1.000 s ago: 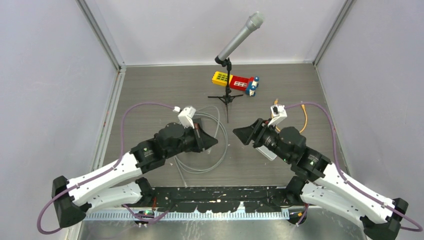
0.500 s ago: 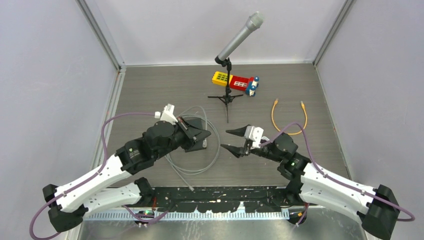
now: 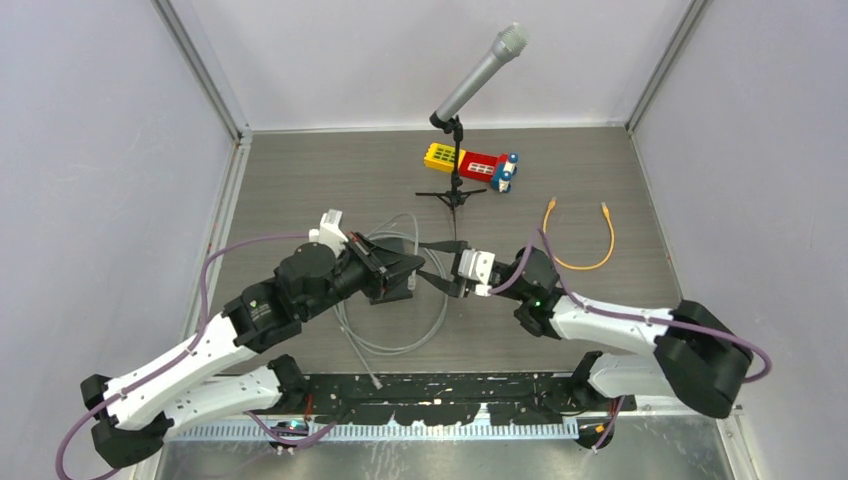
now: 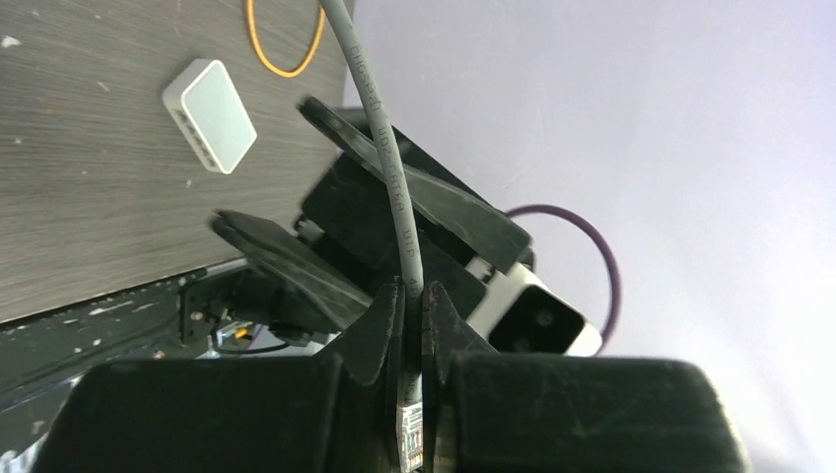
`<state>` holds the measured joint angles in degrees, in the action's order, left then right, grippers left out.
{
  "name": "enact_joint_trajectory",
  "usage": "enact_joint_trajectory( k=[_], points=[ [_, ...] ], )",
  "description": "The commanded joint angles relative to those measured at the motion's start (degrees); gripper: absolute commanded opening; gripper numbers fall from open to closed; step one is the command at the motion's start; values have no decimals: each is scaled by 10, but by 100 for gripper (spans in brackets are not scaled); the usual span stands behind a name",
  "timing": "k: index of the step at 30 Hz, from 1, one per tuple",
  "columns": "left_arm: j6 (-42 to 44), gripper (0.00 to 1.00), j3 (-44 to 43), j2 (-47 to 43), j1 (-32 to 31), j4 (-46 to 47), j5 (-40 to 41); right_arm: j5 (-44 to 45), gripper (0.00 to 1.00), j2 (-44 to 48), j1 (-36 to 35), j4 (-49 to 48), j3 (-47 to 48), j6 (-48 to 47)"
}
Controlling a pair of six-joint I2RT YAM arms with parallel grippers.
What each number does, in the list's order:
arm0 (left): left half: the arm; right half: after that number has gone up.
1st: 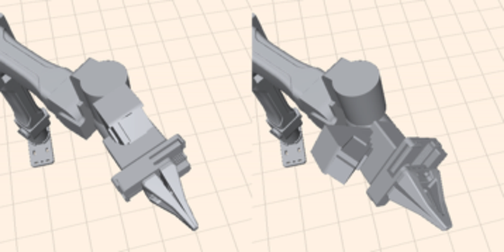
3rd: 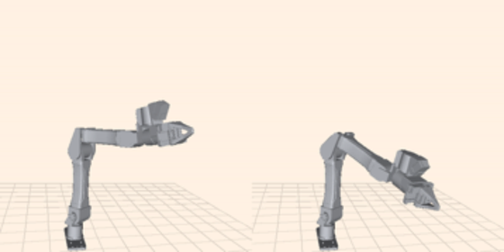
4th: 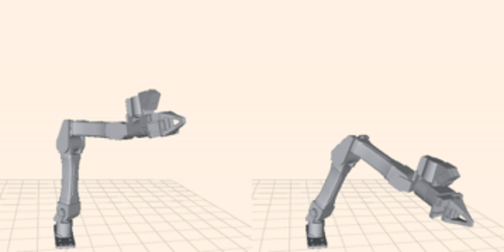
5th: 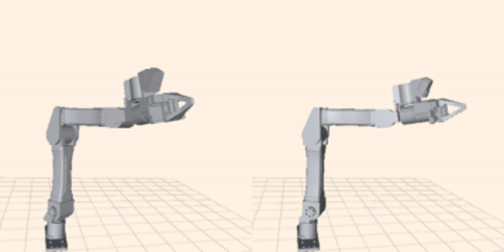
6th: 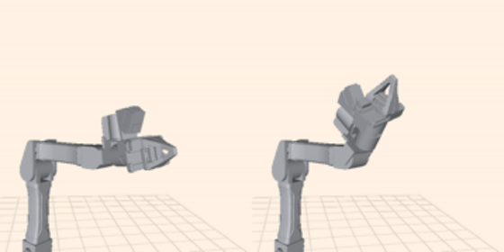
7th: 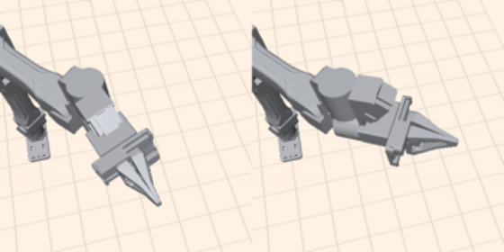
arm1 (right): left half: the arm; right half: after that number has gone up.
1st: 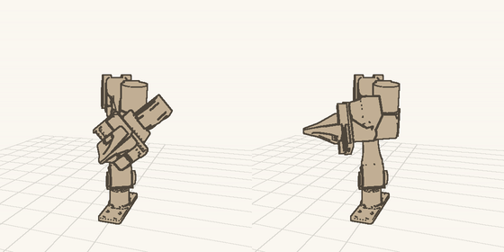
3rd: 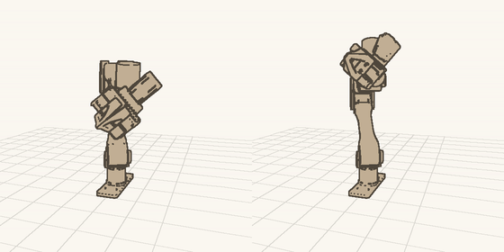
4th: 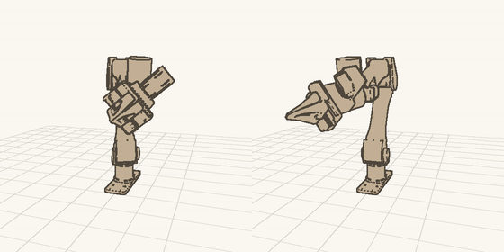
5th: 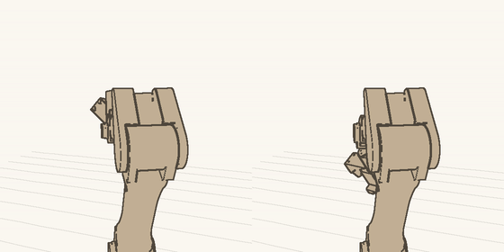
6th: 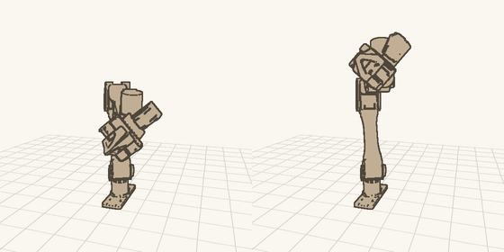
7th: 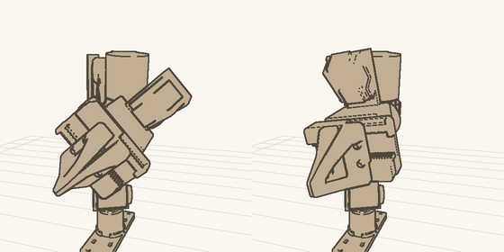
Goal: Insert the plug into the switch port
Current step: Pick up the connector from the center of the board.
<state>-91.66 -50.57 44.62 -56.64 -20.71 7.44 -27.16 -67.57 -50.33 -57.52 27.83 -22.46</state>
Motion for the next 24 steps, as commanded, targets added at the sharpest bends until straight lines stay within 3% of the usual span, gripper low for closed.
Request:
enact_joint_trajectory(
  k=[1,7,16,24],
  points=[
    [-16,0,3,-21,0,60,7,2,53,-46,-5,-144,36,4],
    [-21,0,4,-35,1,54,18,20,54,-54,-7,-170,38,-4],
    [-35,0,10,-67,0,40,50,21,54,6,-10,-74,34,-56],
    [-41,0,16,-74,1,56,47,14,56,-27,-10,-30,93,-100]
  ],
)
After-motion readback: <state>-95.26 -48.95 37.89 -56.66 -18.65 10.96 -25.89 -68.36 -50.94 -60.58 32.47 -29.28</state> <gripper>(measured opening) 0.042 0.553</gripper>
